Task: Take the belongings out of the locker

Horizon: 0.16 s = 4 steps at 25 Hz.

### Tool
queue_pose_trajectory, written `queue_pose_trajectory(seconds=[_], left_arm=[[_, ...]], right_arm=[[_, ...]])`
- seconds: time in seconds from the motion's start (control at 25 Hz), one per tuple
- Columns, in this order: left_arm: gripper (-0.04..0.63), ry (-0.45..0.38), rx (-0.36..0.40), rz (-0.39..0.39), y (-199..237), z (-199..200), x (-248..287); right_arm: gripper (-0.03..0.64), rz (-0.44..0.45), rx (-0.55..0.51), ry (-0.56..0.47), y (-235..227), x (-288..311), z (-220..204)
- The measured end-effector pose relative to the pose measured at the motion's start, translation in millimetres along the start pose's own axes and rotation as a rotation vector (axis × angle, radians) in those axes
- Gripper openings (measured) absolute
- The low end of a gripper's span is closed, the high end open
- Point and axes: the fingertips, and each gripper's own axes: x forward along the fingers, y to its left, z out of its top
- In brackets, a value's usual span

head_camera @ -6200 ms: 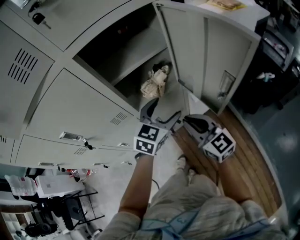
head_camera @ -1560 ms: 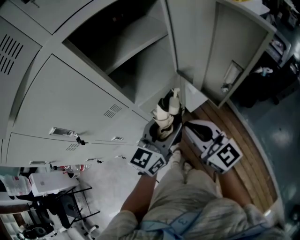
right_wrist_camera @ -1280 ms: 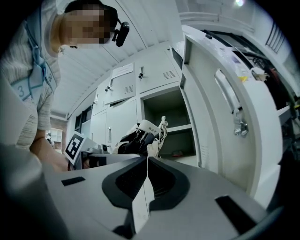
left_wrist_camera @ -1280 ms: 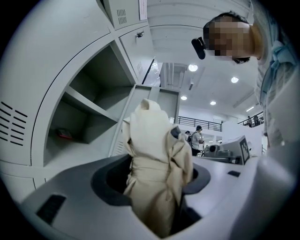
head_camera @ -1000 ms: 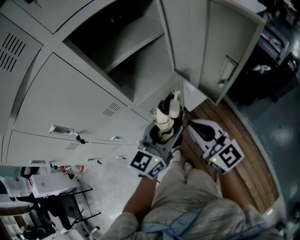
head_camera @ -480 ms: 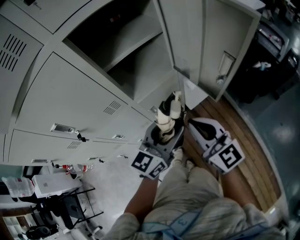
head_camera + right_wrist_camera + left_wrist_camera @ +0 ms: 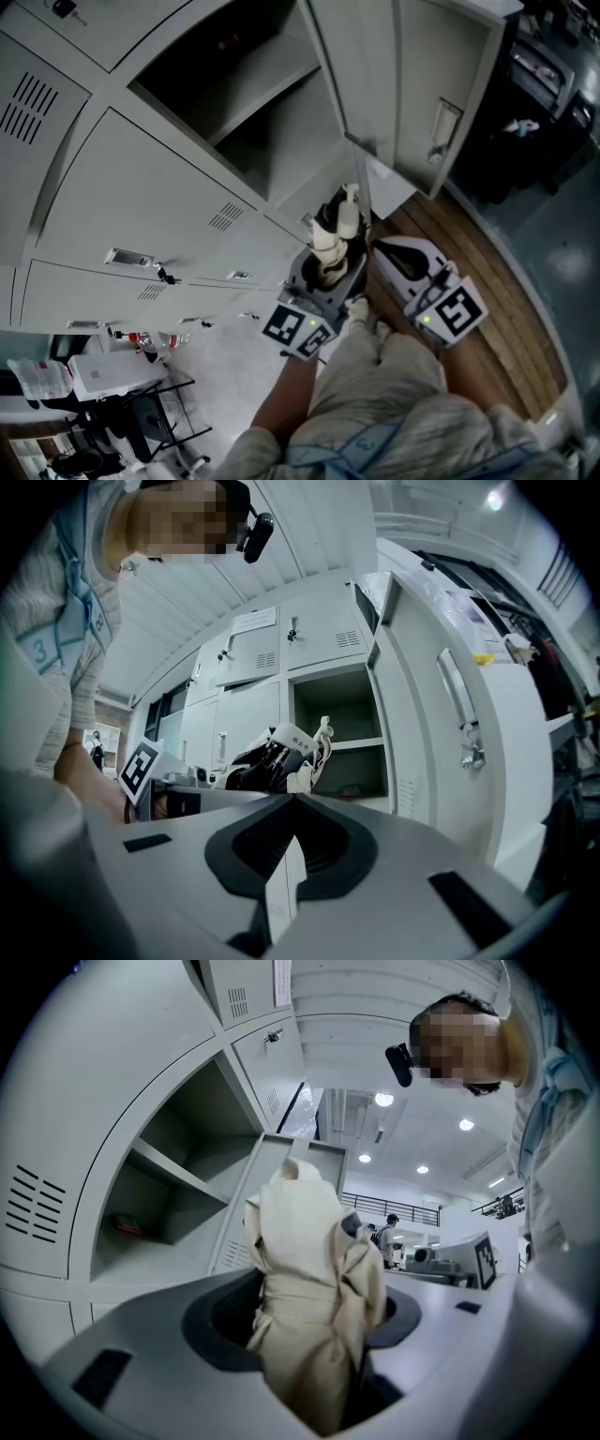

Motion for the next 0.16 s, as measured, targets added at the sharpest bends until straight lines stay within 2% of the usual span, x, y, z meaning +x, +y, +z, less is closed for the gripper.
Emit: queue_pose_trajectory(seconds=[0.16], left_arm=[[0.256,-0.006,-0.008,0.001,0.5,0.6,-6.3]], right_arm=[[0.002,0.004,-0.011,-0.014,3.8,0.5,2.4]])
